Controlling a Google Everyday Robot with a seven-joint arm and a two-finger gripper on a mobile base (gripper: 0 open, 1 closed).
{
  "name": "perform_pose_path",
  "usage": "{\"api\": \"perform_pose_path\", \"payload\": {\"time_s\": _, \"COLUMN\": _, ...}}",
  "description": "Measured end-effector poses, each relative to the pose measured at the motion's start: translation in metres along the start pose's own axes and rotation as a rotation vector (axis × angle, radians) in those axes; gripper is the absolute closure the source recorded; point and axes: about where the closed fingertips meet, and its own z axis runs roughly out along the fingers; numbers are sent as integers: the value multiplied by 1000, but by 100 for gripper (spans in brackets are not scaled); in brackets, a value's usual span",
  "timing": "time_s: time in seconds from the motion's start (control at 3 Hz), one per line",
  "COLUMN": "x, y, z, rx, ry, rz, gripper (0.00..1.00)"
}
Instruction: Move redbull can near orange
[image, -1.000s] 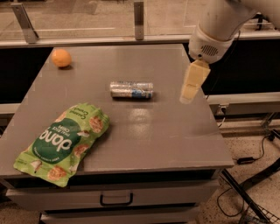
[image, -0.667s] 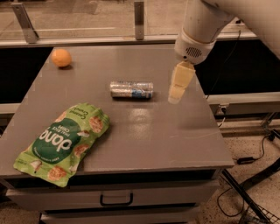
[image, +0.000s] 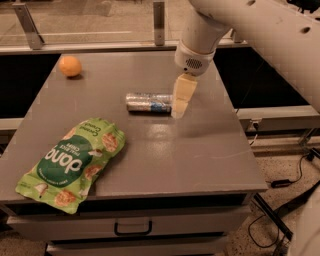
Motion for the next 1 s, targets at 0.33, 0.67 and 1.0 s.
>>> {"api": "perform_pose_path", "payload": {"time_s": 0.33, "x": -16, "y": -4, "z": 16, "rx": -11, "ry": 6, "rz": -40, "gripper": 0}}
{"api": "perform_pose_path", "payload": {"time_s": 0.67, "x": -28, "y": -2, "z": 29, "rx": -30, "ry": 23, "rz": -79, "gripper": 2}}
{"api": "perform_pose_path", "payload": {"time_s": 1.0, "x": -31, "y": -1, "z": 34, "rx": -40, "ry": 35, "rz": -92, "gripper": 3}}
